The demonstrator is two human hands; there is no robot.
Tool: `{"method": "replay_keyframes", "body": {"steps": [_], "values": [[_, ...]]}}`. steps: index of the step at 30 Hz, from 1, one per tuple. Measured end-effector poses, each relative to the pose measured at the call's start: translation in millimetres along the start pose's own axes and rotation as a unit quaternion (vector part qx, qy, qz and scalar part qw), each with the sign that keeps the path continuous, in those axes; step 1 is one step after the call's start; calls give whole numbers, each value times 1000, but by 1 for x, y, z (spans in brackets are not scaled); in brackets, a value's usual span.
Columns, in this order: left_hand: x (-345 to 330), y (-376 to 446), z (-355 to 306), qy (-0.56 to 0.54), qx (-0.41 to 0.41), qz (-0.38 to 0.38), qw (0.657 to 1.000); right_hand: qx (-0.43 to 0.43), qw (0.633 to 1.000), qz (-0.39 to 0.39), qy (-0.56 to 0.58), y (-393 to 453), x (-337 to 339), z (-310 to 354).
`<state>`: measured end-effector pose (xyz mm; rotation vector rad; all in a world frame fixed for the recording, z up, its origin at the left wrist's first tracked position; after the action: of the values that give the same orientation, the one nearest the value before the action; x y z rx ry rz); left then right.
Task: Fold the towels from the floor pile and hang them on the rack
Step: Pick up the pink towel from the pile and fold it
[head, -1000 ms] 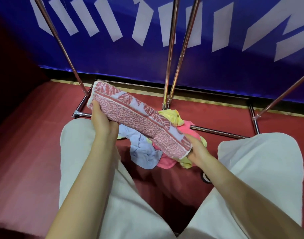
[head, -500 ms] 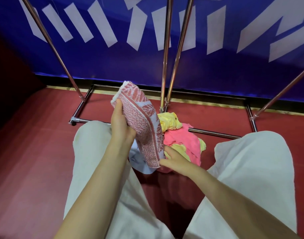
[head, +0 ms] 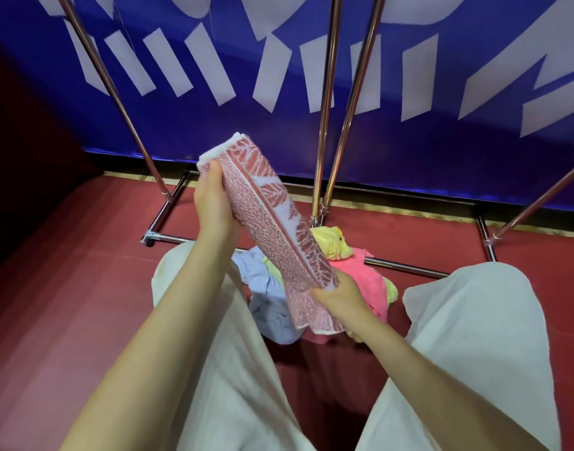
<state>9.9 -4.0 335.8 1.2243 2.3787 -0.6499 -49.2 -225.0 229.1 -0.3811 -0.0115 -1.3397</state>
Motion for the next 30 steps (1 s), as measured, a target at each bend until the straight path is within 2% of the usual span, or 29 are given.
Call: {"method": "replay_keyframes", "body": {"steps": [5,9,11,18,25,27,30], "values": [[8,8,-5,-14,-4,-31,999,49,996,11,-76,-5,20,21],[-8,1,2,-19,26,-2,999,43,996,-7,83,-13,29,32],[-10,-5,12,-22,42,23,999,47,992,-12,119,-13,33,42],[7,-59,94,-21,215,95,972,31,985,36,167,-16,40,62],[-1,-64,119,-127,281,100,946,-13,984,123,125,-18,30,54],[0,-60,119,-138,268,107,947,-24,985,109,131,-16,31,50],[-11,-59,112,-111,251,173,946,-52,982,56,174,-11,40,44]]}}
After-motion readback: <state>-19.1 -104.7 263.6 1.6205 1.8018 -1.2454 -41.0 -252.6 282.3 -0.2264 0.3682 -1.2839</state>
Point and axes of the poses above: each hand's wrist, its own y-axis towards the middle knuckle, its own x-axis out of the back of the hand, z = x × y, the point moved 5 cm from there along y, towards the middle knuckle, and after that the axes turned 2 degrees about -y, right-handed, at the moved point
